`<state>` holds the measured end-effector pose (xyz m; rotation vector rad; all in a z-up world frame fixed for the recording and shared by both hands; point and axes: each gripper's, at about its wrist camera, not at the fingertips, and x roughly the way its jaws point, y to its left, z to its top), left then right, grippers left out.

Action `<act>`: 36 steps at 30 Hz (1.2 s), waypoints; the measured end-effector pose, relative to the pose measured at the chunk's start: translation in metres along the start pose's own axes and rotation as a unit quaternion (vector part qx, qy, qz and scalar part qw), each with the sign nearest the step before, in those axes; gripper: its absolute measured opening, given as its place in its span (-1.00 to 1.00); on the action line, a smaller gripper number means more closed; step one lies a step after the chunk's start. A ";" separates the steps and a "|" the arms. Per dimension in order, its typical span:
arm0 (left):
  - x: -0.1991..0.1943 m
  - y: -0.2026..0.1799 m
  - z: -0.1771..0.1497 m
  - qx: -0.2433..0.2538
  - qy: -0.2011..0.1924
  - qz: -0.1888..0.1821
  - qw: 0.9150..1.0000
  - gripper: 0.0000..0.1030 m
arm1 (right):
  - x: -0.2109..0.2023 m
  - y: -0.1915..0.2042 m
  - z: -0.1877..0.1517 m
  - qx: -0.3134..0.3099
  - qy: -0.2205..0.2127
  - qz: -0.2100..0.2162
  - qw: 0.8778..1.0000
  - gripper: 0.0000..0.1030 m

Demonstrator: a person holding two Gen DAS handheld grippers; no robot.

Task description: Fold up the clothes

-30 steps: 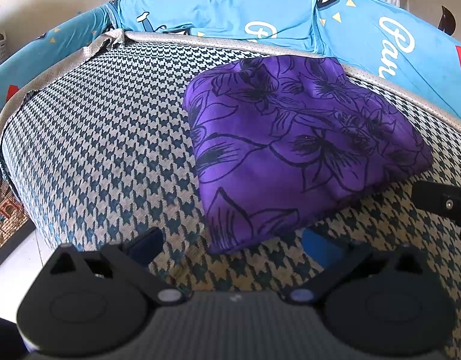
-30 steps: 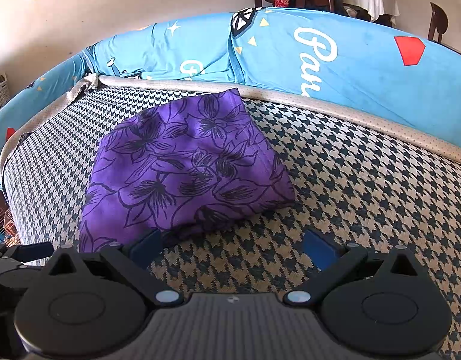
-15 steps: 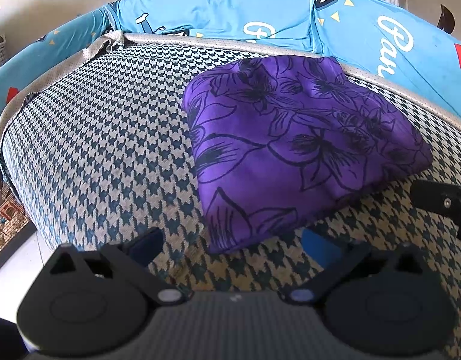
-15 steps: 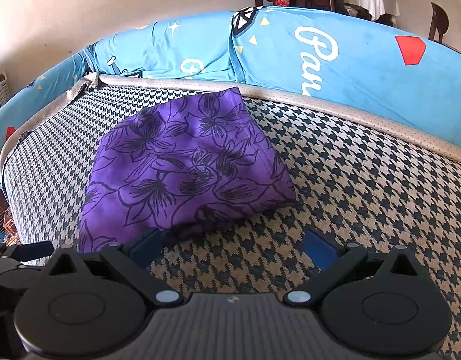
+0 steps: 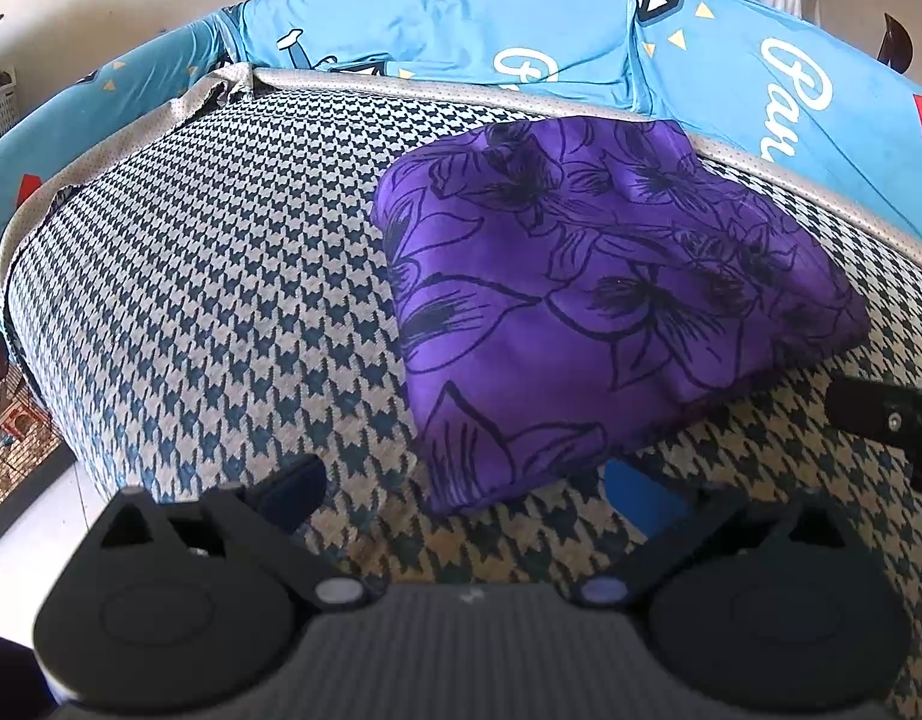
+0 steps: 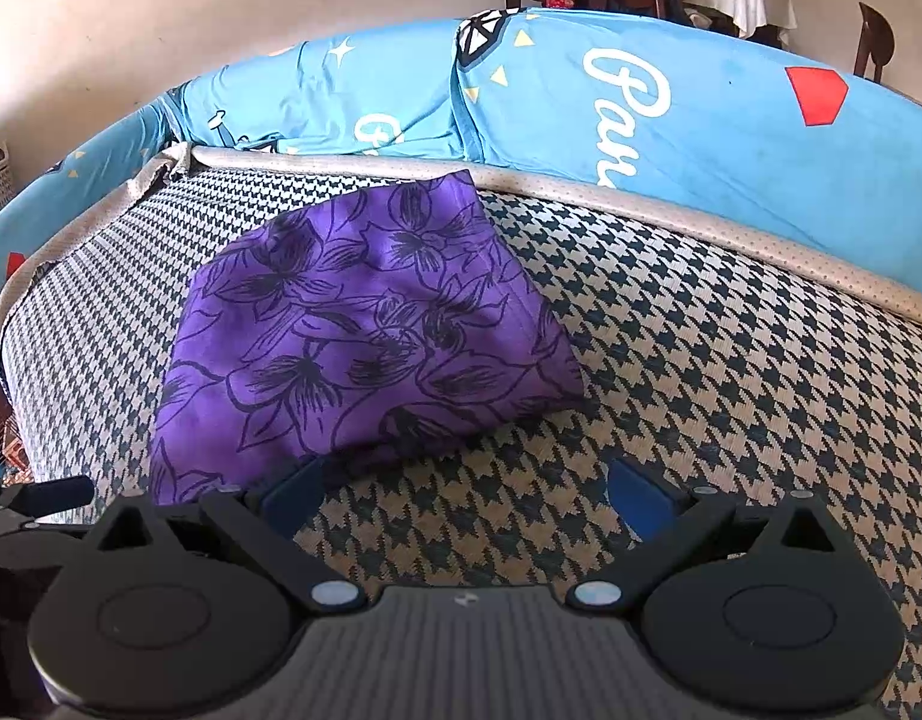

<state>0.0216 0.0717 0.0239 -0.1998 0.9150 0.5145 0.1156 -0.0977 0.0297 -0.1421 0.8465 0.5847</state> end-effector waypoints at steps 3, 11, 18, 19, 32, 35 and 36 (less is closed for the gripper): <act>-0.001 0.000 0.000 0.000 -0.001 0.000 1.000 1.00 | 0.001 0.000 -0.001 -0.001 0.002 -0.001 1.000 0.97; 0.000 -0.002 -0.001 0.003 0.000 0.002 1.000 1.00 | 0.000 -0.001 -0.001 -0.002 0.002 -0.004 1.000 0.97; -0.001 -0.002 -0.002 0.005 -0.001 0.002 1.000 1.00 | 0.001 0.000 -0.001 -0.004 0.004 -0.007 1.000 0.97; -0.001 -0.002 -0.003 0.005 -0.001 0.002 1.000 1.00 | 0.001 0.000 -0.001 -0.003 0.004 -0.007 1.000 0.97; -0.002 -0.002 -0.002 0.006 -0.001 0.002 1.000 1.00 | 0.002 0.000 -0.001 -0.004 0.007 -0.009 1.000 0.97; -0.002 -0.003 -0.002 0.006 0.000 0.002 1.000 1.00 | 0.002 0.000 -0.001 -0.005 0.007 -0.009 1.000 0.97; -0.002 -0.003 -0.002 0.007 0.000 0.003 1.000 1.00 | 0.002 0.000 -0.001 -0.005 0.008 -0.009 1.000 0.97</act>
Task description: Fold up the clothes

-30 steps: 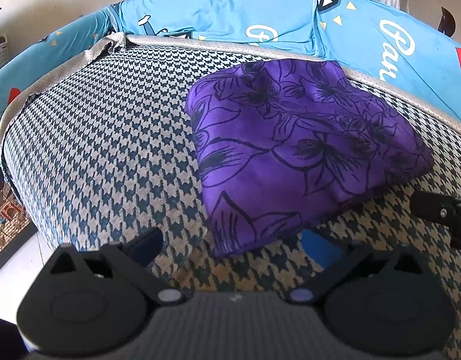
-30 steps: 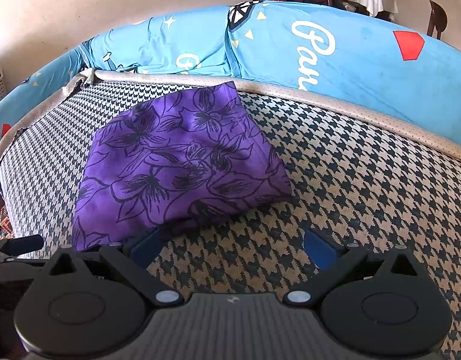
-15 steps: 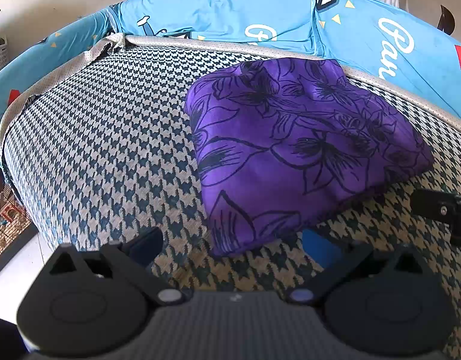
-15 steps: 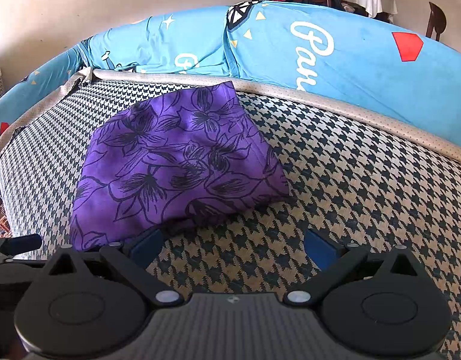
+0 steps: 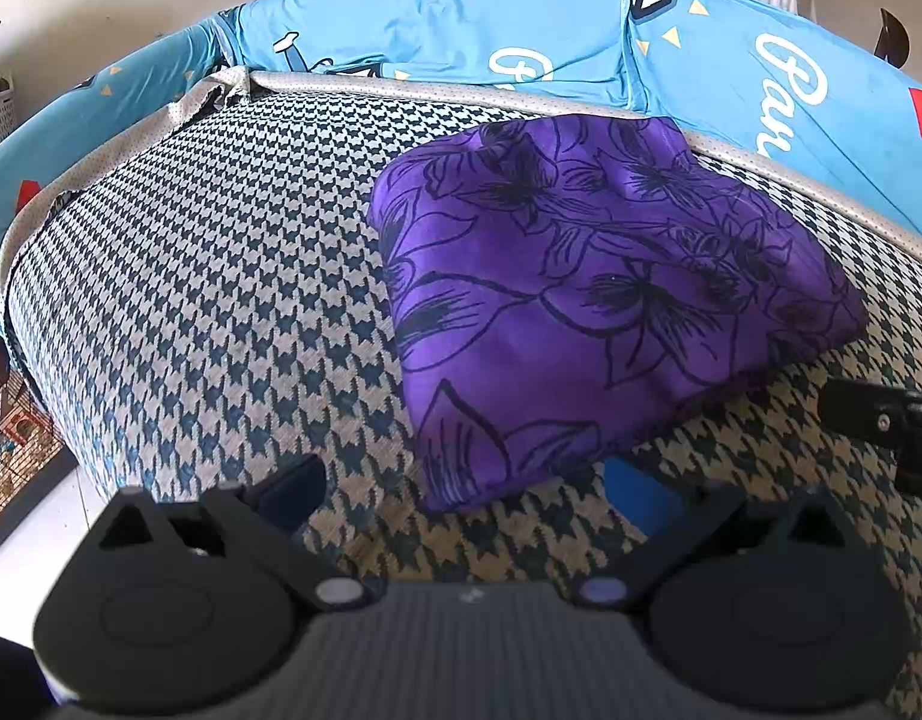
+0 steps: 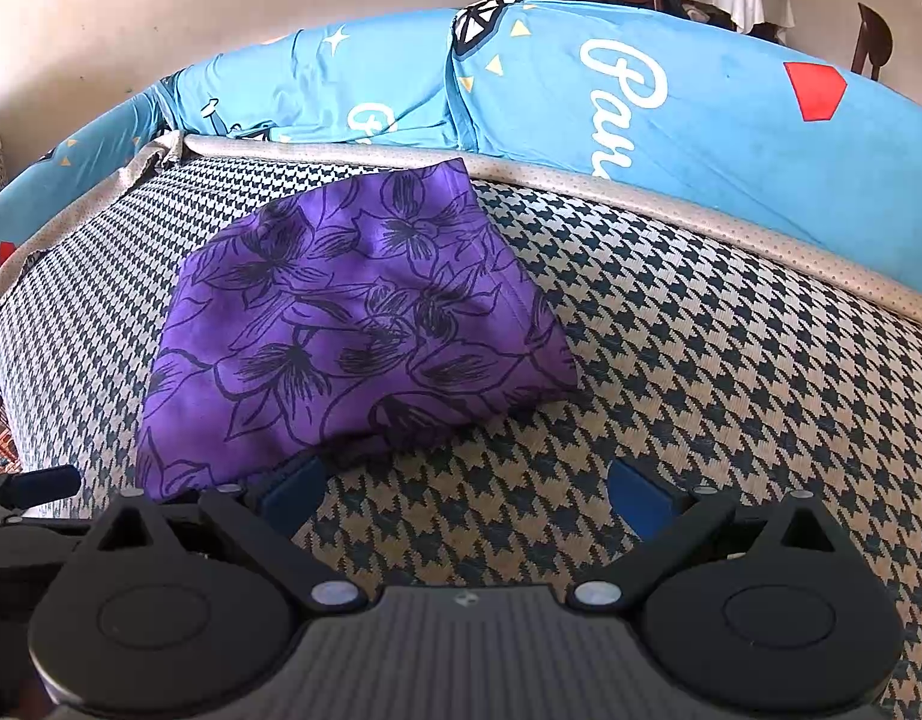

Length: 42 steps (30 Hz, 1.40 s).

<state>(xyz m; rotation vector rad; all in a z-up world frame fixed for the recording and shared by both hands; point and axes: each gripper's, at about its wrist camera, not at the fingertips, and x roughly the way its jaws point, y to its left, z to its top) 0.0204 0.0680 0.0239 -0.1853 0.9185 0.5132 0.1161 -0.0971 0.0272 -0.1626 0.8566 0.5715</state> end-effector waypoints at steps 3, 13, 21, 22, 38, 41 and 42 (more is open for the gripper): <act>0.000 0.000 0.000 0.001 0.000 0.001 1.000 1.00 | 0.000 0.000 0.000 0.000 0.000 0.000 1.000 0.97; -0.001 0.000 -0.001 0.001 0.000 0.002 1.000 1.00 | 0.001 0.001 0.000 0.000 0.001 -0.001 1.000 0.97; -0.001 -0.001 -0.001 0.004 -0.001 0.004 1.000 1.00 | 0.000 0.000 0.000 -0.001 0.001 -0.002 1.000 0.97; -0.001 -0.001 -0.001 0.003 -0.001 0.003 1.000 1.00 | 0.000 0.001 0.000 -0.001 0.000 -0.002 1.000 0.97; 0.002 -0.003 -0.001 0.006 0.001 0.006 1.000 1.00 | -0.001 0.001 0.000 -0.003 0.000 -0.001 1.000 0.97; 0.002 -0.003 -0.001 0.009 -0.002 0.010 1.000 1.00 | -0.001 0.001 0.000 -0.003 0.000 -0.001 1.000 0.97; 0.002 -0.003 -0.001 0.010 -0.002 0.011 1.000 1.00 | -0.001 0.000 0.000 -0.003 0.000 -0.001 1.000 0.97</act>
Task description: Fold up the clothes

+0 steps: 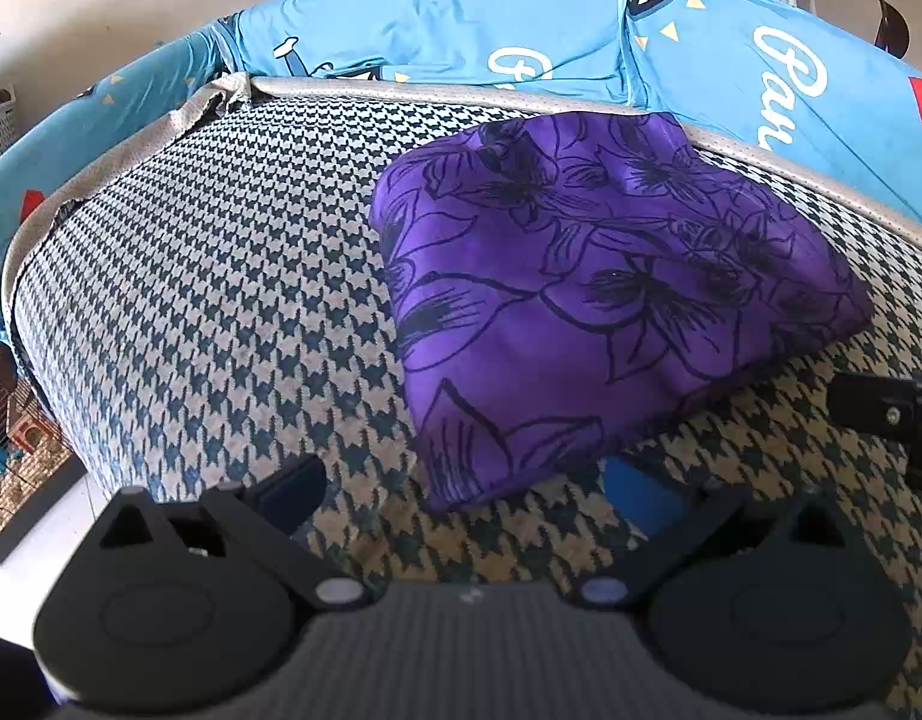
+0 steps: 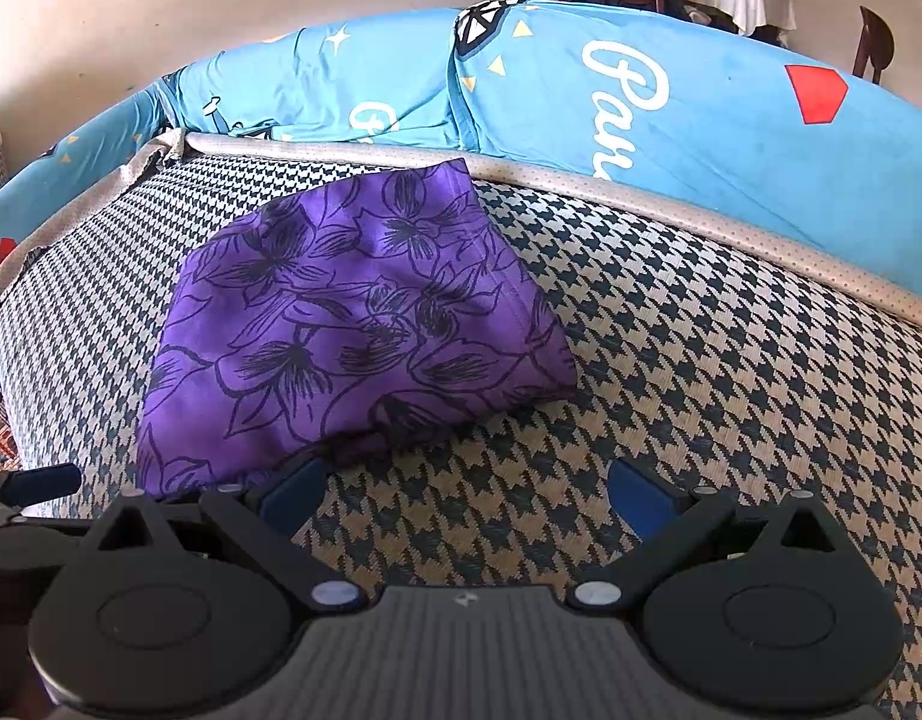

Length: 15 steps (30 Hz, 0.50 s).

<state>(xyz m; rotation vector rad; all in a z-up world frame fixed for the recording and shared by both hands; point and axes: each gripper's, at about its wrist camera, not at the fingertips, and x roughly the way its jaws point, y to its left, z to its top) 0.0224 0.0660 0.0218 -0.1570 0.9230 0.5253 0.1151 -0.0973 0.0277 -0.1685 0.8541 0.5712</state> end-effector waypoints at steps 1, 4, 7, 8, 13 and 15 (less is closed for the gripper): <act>0.000 0.001 0.000 -0.001 0.001 0.000 1.000 1.00 | 0.000 0.000 0.000 0.001 0.000 0.000 1.000 0.97; 0.000 0.001 0.001 -0.001 0.001 -0.003 1.000 1.00 | 0.001 0.000 0.000 0.001 0.000 -0.001 1.000 0.97; 0.000 0.001 0.001 0.001 0.001 -0.004 1.000 1.00 | 0.002 0.000 0.000 -0.001 0.001 -0.001 1.000 0.97; 0.000 0.000 0.001 0.001 0.002 -0.005 1.000 1.00 | 0.002 0.001 0.000 -0.002 0.001 -0.002 1.000 0.97; 0.000 0.001 0.001 0.000 0.003 -0.007 1.000 1.00 | 0.003 0.001 -0.001 -0.003 0.004 -0.003 1.000 0.97; 0.000 0.001 0.001 0.001 0.003 -0.008 1.000 1.00 | 0.004 0.000 -0.002 -0.003 0.006 -0.004 1.000 0.97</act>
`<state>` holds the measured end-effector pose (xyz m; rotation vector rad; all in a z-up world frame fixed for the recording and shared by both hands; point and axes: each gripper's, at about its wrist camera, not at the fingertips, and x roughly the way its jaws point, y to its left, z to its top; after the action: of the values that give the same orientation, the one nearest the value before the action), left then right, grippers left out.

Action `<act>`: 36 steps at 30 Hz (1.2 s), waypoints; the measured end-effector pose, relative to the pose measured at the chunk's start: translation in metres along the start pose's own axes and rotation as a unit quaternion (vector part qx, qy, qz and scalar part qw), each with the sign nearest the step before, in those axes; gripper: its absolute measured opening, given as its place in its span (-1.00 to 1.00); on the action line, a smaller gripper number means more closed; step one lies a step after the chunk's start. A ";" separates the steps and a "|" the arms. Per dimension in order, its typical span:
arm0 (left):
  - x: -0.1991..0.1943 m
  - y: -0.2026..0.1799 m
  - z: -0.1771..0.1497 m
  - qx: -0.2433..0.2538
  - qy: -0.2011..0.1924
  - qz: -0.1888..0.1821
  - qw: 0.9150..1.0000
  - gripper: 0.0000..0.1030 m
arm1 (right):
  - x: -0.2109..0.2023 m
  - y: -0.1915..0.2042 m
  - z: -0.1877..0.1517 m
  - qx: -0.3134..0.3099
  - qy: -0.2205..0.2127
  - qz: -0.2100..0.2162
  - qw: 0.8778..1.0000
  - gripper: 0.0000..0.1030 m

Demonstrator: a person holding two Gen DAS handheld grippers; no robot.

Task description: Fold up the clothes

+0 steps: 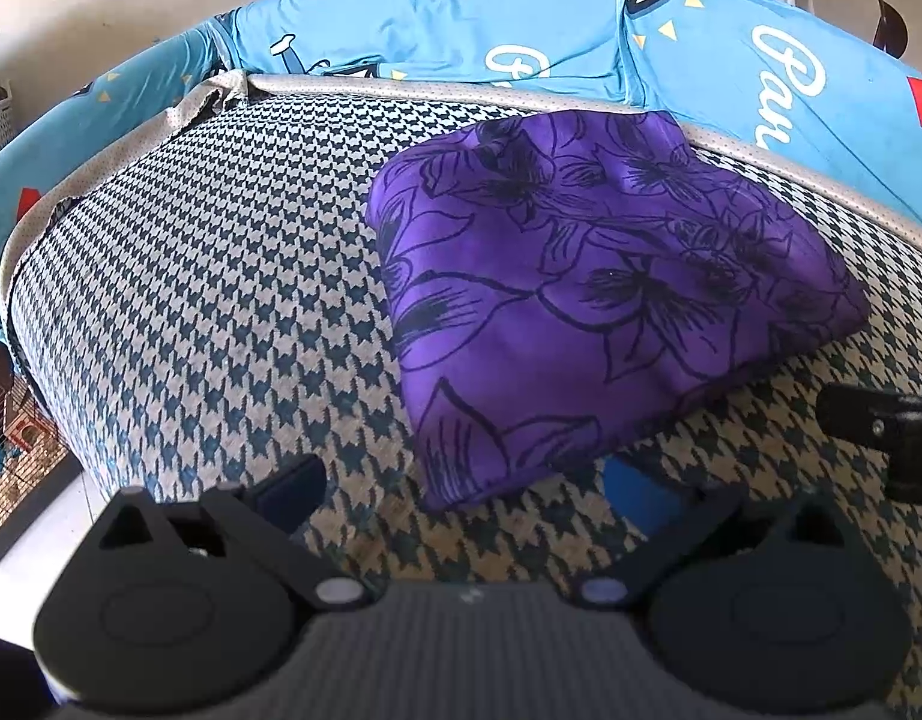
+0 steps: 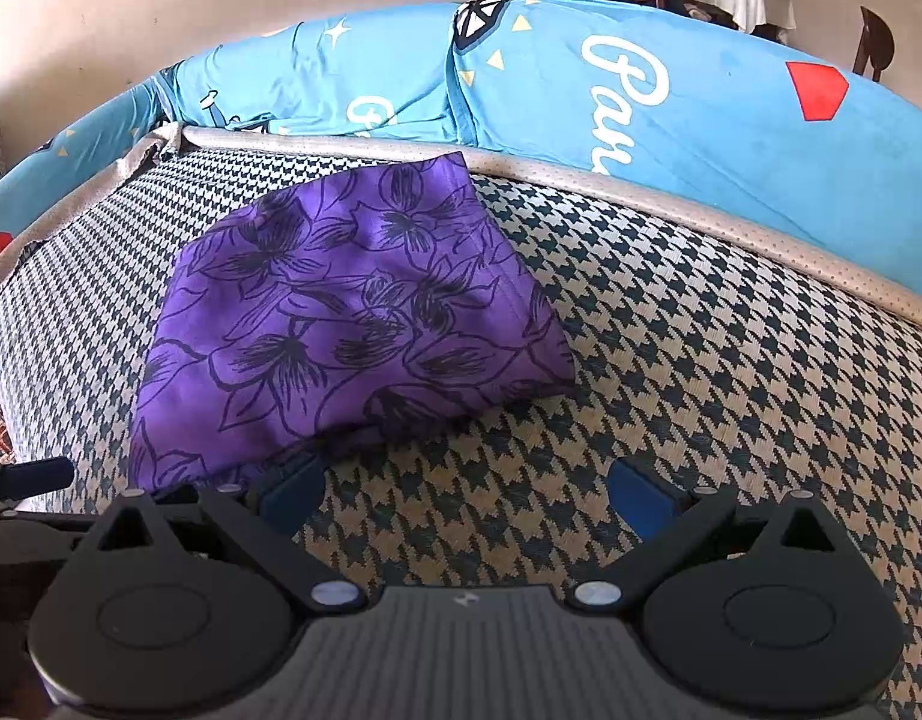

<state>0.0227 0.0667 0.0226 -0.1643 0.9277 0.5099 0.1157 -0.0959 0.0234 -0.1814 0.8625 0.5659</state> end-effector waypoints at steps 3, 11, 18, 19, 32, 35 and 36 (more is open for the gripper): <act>0.001 -0.001 0.000 0.002 0.001 0.000 1.000 1.00 | 0.001 0.001 0.000 -0.001 0.001 -0.001 1.000 0.97; 0.001 -0.001 -0.001 0.001 0.005 -0.002 1.000 1.00 | 0.001 0.002 -0.001 -0.004 0.002 -0.001 1.000 0.97; 0.002 -0.002 -0.001 0.003 0.007 -0.002 1.000 1.00 | 0.001 0.004 -0.002 -0.006 0.003 -0.001 1.000 0.97; 0.002 -0.002 -0.002 0.003 0.007 -0.002 1.000 1.00 | 0.001 0.004 -0.002 -0.006 0.003 -0.001 1.000 0.97; 0.004 -0.002 -0.002 0.006 0.012 -0.002 1.000 1.00 | 0.002 0.004 -0.002 -0.006 0.004 -0.003 1.000 0.97; 0.004 -0.004 -0.002 0.011 0.013 -0.002 1.000 1.00 | 0.003 0.004 -0.002 -0.007 0.005 -0.003 1.000 0.97; 0.004 -0.004 -0.002 0.011 0.014 -0.002 1.000 1.00 | 0.003 0.004 -0.003 -0.007 0.005 -0.003 1.000 0.97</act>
<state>0.0250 0.0636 0.0176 -0.1538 0.9591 0.4947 0.1133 -0.0924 0.0201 -0.2000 0.8677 0.5659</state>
